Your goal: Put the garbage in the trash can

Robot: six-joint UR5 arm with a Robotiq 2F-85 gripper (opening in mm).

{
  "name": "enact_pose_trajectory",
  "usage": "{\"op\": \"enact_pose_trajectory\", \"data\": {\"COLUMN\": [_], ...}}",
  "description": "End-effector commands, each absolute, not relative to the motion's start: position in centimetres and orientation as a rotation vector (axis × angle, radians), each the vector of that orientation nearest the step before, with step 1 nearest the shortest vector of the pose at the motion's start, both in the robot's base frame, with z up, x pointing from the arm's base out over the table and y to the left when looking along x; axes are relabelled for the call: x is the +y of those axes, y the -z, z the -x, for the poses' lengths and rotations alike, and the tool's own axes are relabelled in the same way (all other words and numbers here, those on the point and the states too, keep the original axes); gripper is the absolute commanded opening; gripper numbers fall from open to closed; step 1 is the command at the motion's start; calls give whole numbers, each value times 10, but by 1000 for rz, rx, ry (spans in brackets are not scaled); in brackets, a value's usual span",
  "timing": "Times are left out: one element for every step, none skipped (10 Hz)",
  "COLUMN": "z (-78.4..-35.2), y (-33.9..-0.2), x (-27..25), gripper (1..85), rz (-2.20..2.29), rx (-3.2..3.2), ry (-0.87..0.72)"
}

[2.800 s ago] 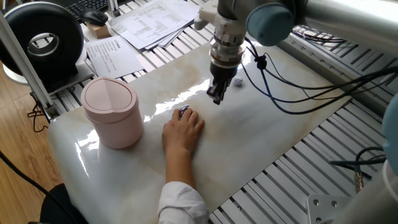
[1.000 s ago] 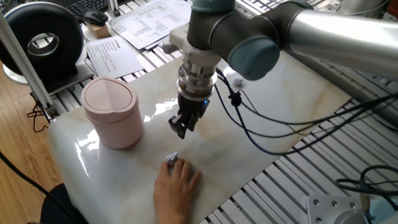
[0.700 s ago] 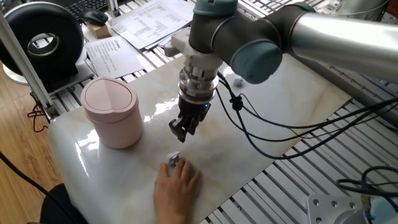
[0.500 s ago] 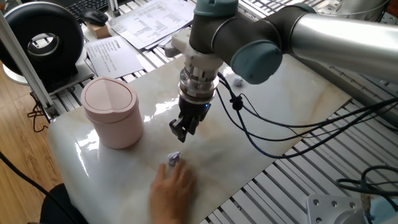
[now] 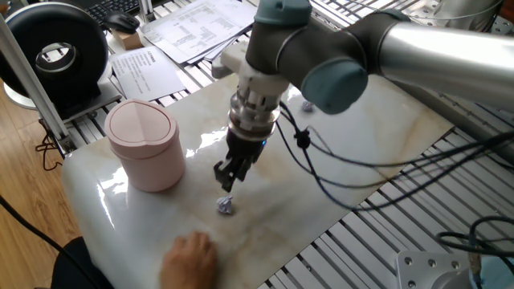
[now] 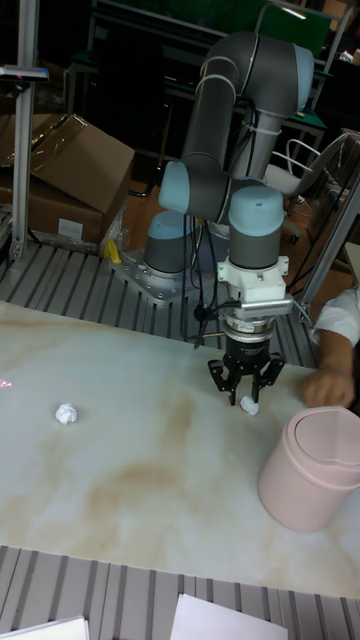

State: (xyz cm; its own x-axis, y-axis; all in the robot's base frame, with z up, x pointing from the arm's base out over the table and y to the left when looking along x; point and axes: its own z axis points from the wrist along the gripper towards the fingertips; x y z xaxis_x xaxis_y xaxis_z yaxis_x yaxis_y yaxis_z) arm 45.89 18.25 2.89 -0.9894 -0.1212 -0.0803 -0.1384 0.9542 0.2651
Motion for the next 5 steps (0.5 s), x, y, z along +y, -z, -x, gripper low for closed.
{"op": "enact_pose_trajectory", "data": {"z": [-446, -443, -443, -442, -446], "y": [-25, -19, -12, -7, -6], "x": [208, 205, 202, 200, 196], "gripper": [430, 430, 433, 440, 390], "rz": [71, 68, 79, 83, 89], "rx": [3046, 3043, 3026, 3021, 3011], "ry": [-432, -400, -382, -367, -339]}}
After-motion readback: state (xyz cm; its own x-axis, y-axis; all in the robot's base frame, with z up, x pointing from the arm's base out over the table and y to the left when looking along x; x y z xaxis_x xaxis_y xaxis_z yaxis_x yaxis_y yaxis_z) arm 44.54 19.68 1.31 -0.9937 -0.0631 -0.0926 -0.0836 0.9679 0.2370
